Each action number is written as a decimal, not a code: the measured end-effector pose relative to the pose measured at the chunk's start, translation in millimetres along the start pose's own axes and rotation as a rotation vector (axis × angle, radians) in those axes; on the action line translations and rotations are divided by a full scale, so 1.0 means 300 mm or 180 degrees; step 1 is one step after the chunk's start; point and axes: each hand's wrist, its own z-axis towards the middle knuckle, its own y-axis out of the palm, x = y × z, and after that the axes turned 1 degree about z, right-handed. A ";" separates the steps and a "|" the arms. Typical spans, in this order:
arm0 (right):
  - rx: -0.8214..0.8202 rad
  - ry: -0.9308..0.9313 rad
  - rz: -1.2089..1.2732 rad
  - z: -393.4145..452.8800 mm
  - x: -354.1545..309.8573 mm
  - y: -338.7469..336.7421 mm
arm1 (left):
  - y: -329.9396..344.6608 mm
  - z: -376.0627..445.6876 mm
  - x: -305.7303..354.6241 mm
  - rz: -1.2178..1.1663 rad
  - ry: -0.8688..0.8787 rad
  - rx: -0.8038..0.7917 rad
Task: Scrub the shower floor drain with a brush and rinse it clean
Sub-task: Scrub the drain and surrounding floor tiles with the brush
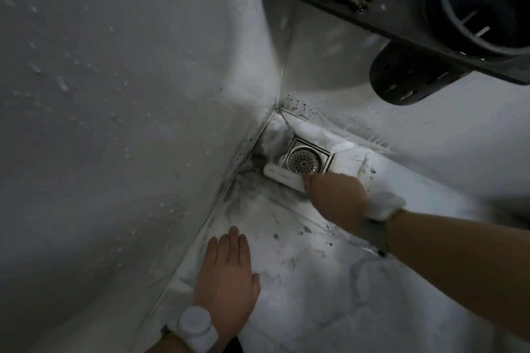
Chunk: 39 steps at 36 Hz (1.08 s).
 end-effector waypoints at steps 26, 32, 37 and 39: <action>0.0293 0.0240 -0.0195 0.090 0.058 -0.010 | 0.014 -0.004 -0.003 -0.0011 -0.0010 0.0006; 0.0296 0.0046 -0.0124 0.102 0.075 -0.003 | 0.011 -0.001 0.003 -0.0041 -0.0055 0.0031; 0.0612 0.0113 -0.0387 0.129 0.069 -0.018 | 0.007 0.005 0.002 -0.0047 -0.0040 -0.0003; 0.0747 0.0259 -0.0768 0.132 0.080 -0.016 | 0.011 0.002 0.001 -0.0026 -0.0032 0.0017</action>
